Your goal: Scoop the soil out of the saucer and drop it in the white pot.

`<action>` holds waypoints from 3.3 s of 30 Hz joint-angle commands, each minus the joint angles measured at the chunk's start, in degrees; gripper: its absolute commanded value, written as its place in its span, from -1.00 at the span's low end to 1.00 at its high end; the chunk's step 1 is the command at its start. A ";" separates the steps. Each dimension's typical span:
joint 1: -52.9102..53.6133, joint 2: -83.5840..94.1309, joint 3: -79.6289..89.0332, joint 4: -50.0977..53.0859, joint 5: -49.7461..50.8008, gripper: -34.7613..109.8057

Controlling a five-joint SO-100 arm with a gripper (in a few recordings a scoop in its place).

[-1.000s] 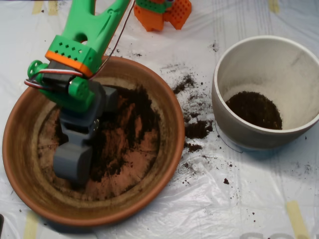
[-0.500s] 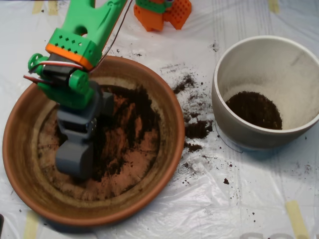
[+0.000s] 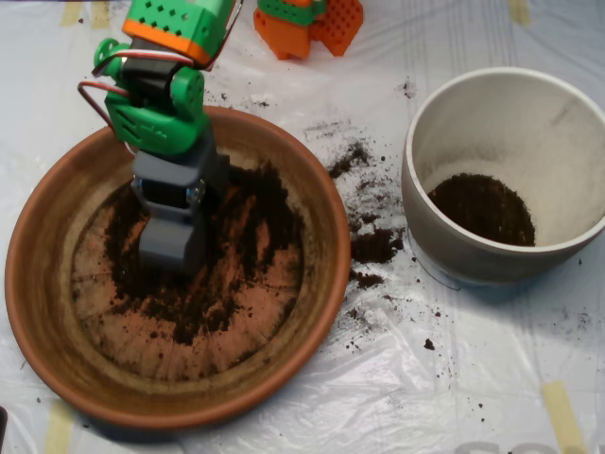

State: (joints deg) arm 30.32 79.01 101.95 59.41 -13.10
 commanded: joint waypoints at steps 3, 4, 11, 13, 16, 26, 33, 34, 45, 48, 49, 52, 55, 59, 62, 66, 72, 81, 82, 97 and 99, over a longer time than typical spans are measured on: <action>1.49 9.05 7.56 -2.90 -0.97 -0.37; 1.58 10.37 8.70 -3.78 -0.97 -0.41; -1.05 16.44 13.01 -5.27 -1.14 -0.52; -3.25 17.23 12.04 -3.43 -0.53 -0.53; -6.68 19.42 8.35 0.88 1.93 -0.53; -18.98 24.43 -16.26 20.83 7.82 -0.53; -28.74 23.03 -34.10 32.34 9.40 -0.53; -30.23 22.68 -35.68 33.13 9.58 -0.53; -47.72 16.08 -46.49 36.30 5.71 -0.53; -51.77 13.71 -48.96 37.35 4.92 -0.53; -52.82 13.27 -49.04 37.27 4.92 -0.52; -55.55 11.78 -49.13 37.35 4.57 -0.26; -56.25 10.55 -48.69 37.62 4.22 -0.04; -55.90 10.46 -48.16 37.97 3.69 0.03; -55.81 10.55 -47.99 38.41 3.43 0.05; -55.72 11.43 -47.90 38.76 3.43 0.06; -54.58 12.74 -47.90 39.29 4.04 0.05; -41.92 18.28 -45.88 38.76 9.23 0.08; -40.17 19.42 -44.12 38.23 9.93 0.10; -10.02 35.86 6.59 10.28 13.10 0.12; -6.86 33.57 10.37 6.42 13.10 0.12</action>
State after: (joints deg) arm 18.11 110.39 108.63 71.10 0.09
